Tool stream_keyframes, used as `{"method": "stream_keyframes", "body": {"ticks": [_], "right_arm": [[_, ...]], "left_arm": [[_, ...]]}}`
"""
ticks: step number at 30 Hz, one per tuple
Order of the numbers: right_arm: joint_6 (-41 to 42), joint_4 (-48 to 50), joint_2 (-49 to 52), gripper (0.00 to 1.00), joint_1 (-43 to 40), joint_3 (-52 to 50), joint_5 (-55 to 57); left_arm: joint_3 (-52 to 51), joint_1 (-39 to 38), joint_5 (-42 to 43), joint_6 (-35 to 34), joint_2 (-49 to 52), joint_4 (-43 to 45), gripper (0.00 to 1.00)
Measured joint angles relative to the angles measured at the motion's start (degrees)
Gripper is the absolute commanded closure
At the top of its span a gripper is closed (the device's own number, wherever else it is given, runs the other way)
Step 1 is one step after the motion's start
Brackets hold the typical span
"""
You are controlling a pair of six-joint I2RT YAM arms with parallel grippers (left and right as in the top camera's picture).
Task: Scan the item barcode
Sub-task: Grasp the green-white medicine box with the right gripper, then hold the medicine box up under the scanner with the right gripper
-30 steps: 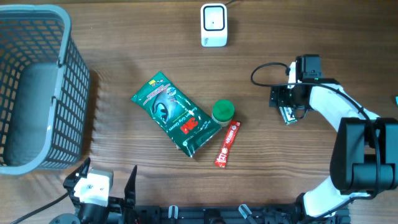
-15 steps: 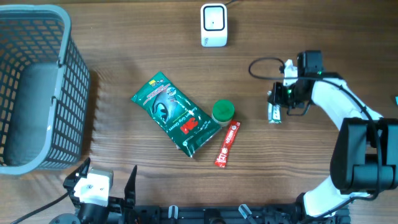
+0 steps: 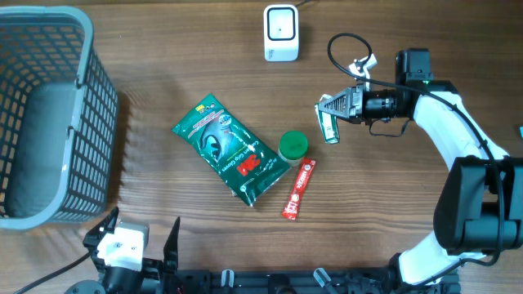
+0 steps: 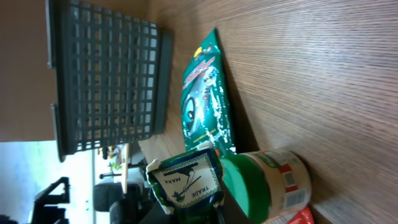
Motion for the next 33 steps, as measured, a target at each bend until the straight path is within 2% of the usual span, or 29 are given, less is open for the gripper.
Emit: {"method": "stream_keyframes", "body": {"ticks": [6, 10, 13, 15, 17, 19, 22, 26, 28, 33], "right_arm": [[1.3, 3.8, -0.7, 0.95, 0.0, 0.0, -0.5], [4.3, 7.5, -9.8, 0.95, 1.4, 0.0, 7.0], [5.7, 9.9, -20.5, 0.95, 7.3, 0.1, 22.9], [5.7, 14.5, -25.0, 0.95, 14.3, 0.3, 38.8], [3.2, 22.7, -25.4, 0.95, 22.2, 0.7, 57.9], [-0.9, 30.4, -23.0, 0.95, 25.9, 0.8, 69.4], [-11.6, 48.5, -13.4, 0.95, 28.5, 1.1, 84.0], [-25.4, 71.8, -0.7, 0.95, 28.6, 1.1, 93.6], [-30.3, 73.5, 3.5, 0.95, 28.6, 2.5, 95.4], [-41.3, 73.4, 17.6, 0.95, 28.6, 16.4, 97.4]], "left_arm": [[0.0, 0.0, 0.0, 0.0, 0.0, 0.0, 0.00], [0.0, 0.0, 0.0, 0.0, 0.0, 0.0, 0.00], [0.0, 0.0, 0.0, 0.0, 0.0, 0.0, 0.00], [0.0, 0.0, 0.0, 0.0, 0.0, 0.0, 0.00], [0.0, 0.0, 0.0, 0.0, 0.0, 0.0, 0.00], [0.0, 0.0, 0.0, 0.0, 0.0, -0.1, 0.00], [0.0, 0.0, 0.0, 0.0, 0.0, 0.0, 0.00], [0.0, 0.0, 0.0, 0.0, 0.0, 0.0, 0.00], [0.0, 0.0, 0.0, 0.0, 0.0, 0.0, 0.00], [0.0, 0.0, 0.0, 0.0, 0.0, 0.0, 0.00]]}}
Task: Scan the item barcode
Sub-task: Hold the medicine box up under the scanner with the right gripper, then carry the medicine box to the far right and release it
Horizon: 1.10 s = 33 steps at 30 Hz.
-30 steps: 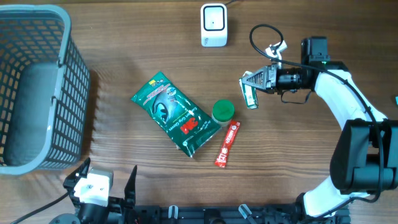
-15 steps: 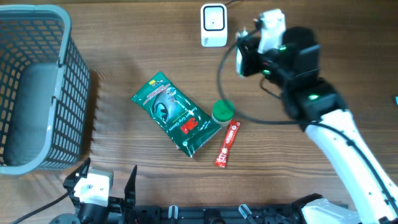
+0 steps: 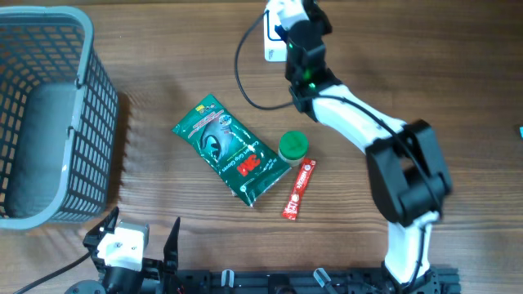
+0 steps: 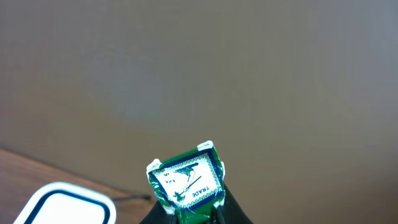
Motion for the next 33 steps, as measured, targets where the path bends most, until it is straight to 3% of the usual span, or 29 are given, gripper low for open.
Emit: {"method": "stream_keyframes", "body": {"ticks": [7, 19, 25, 30, 33], "right_arm": [[-12.3, -2.9, 13.2, 0.95, 1.4, 16.3, -0.2], [-21.4, -2.5, 20.6, 0.96, 2.2, 17.0, 1.6], [-25.7, 5.1, 20.7, 0.96, 2.0, 17.5, 9.5], [-31.0, 6.9, 20.7, 0.96, -3.4, 17.6, 20.6], [-30.6, 5.8, 20.7, 0.96, -13.5, 17.8, 29.5]], "left_arm": [[0.0, 0.0, 0.0, 0.0, 0.0, 0.0, 0.00], [0.0, 0.0, 0.0, 0.0, 0.0, 0.0, 0.00], [0.0, 0.0, 0.0, 0.0, 0.0, 0.0, 0.00], [0.0, 0.0, 0.0, 0.0, 0.0, 0.0, 0.00], [0.0, 0.0, 0.0, 0.0, 0.0, 0.0, 0.00]]}}
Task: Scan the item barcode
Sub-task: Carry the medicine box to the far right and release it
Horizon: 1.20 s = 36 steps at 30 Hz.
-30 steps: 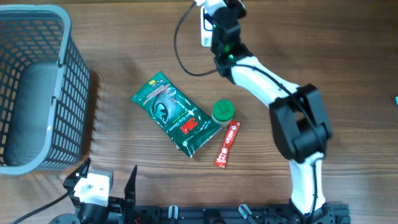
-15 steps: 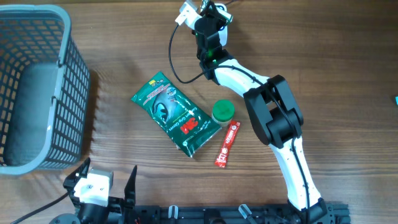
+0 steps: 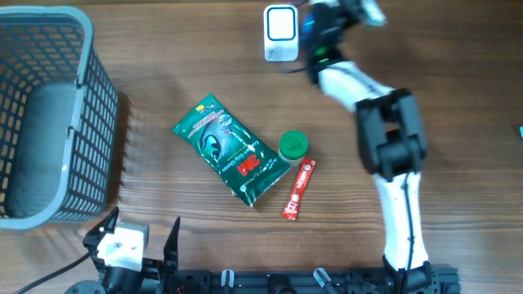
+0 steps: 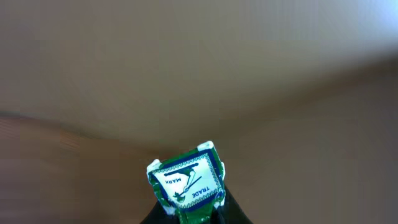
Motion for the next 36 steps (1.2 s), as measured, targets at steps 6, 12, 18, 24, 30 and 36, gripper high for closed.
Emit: {"method": "stream_keyframes", "body": {"ticks": [6, 12, 18, 24, 30, 36], "right_arm": [[18.5, -33.4, -0.7, 0.96, -21.6, -0.4, 8.2], [41.7, -59.5, -0.7, 0.83, -33.0, -0.8, 2.9], [59.3, -71.4, -2.3, 0.14, -38.2, -0.9, -9.6], [69.0, -77.7, -10.7, 0.00, -41.0, 0.0, -26.4], [73.7, -79.8, -30.4, 0.00, -41.8, 1.1, -45.5], [88.2, -97.8, -45.4, 0.00, -35.8, 2.6, -76.0]], "left_arm": [[0.0, 0.0, 0.0, 0.0, 0.0, 0.0, 0.00], [0.0, 0.0, 0.0, 0.0, 0.0, 0.0, 0.00], [0.0, 0.0, 0.0, 0.0, 0.0, 0.0, 0.00], [0.0, 0.0, 0.0, 0.0, 0.0, 0.0, 0.00], [0.0, 0.0, 0.0, 0.0, 0.0, 0.0, 0.00], [0.0, 0.0, 0.0, 0.0, 0.0, 0.0, 0.00]]}}
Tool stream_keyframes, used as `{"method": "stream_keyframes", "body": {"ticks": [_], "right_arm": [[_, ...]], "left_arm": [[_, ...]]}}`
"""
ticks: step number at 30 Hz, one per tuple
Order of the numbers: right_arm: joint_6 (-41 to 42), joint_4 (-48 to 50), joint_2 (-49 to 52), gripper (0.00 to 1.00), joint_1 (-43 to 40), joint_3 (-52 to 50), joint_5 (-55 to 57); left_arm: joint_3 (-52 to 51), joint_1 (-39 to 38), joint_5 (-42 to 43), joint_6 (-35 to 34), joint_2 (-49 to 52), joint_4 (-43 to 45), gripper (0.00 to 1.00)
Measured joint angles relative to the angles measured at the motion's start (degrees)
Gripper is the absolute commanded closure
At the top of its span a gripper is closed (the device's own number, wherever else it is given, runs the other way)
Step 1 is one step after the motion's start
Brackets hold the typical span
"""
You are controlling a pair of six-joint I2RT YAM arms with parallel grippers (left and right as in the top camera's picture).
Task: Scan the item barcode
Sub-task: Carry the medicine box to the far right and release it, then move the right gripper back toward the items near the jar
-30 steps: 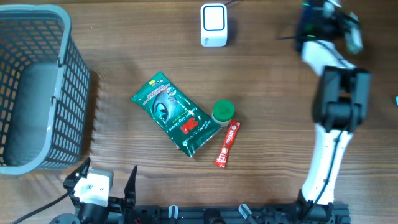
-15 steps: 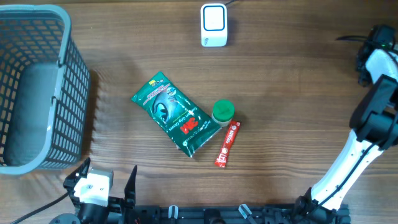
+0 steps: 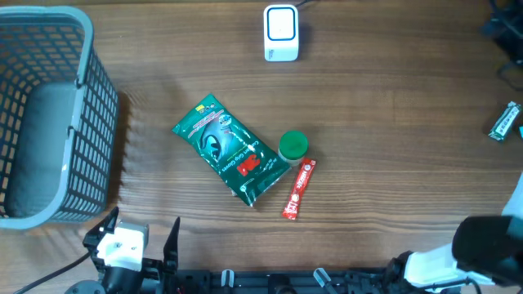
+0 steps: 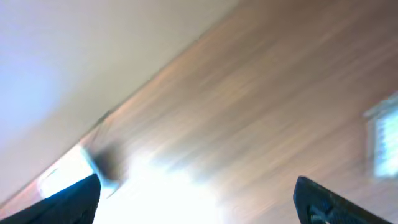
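The white scanner (image 3: 280,33) stands at the back middle of the table. A small green sachet (image 3: 505,122) lies flat at the table's far right edge, with no gripper on it. My right gripper (image 4: 196,182) is open, its dark fingers (image 4: 74,199) far apart with nothing between them. Its view is blurred. In the overhead view only the right arm's base (image 3: 490,253) and a dark piece (image 3: 507,20) at the top right corner show. A pale blur (image 4: 385,134) at the wrist view's right edge cannot be identified. My left gripper (image 3: 135,237) rests open at the front left edge.
A grey mesh basket (image 3: 49,114) fills the left side. In the middle lie a large green pouch (image 3: 230,151), a green-lidded jar (image 3: 293,146) and a red stick pack (image 3: 299,189).
My right gripper was shut on the small green sachet beside the scanner. Now it is open, the sachet lies at the table's right edge, and the arm is off to the right.
My right gripper held the green sachet to the right of the jar. Then it held it over the scanner, and later just to the scanner's right. Now the sachet lies let go at the far right and the gripper is open. The left arm stayed still.
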Motion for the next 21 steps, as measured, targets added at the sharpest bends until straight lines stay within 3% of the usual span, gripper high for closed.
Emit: {"method": "stream_keyframes", "body": {"ticks": [5, 9, 12, 17, 21], "right_arm": [[3.8, -14.0, 0.3, 0.00, 9.5, -1.9, -18.2], [2.6, -21.0, 0.4, 0.00, 20.7, -5.2, -18.8], [6.3, -21.8, 0.4, 0.00, 28.5, -7.2, -14.5], [27.2, -21.0, 0.4, 0.00, 41.6, -11.4, -2.4], [46.8, -14.4, 0.4, 0.00, 46.7, -17.6, 1.7]], "left_arm": [[0.0, 0.0, 0.0, 0.0, 0.0, 0.0, 0.00], [0.0, 0.0, 0.0, 0.0, 0.0, 0.0, 0.00], [0.0, 0.0, 0.0, 0.0, 0.0, 0.0, 0.00], [0.0, 0.0, 0.0, 0.0, 0.0, 0.0, 0.00], [0.0, 0.0, 0.0, 0.0, 0.0, 0.0, 0.00]]}}
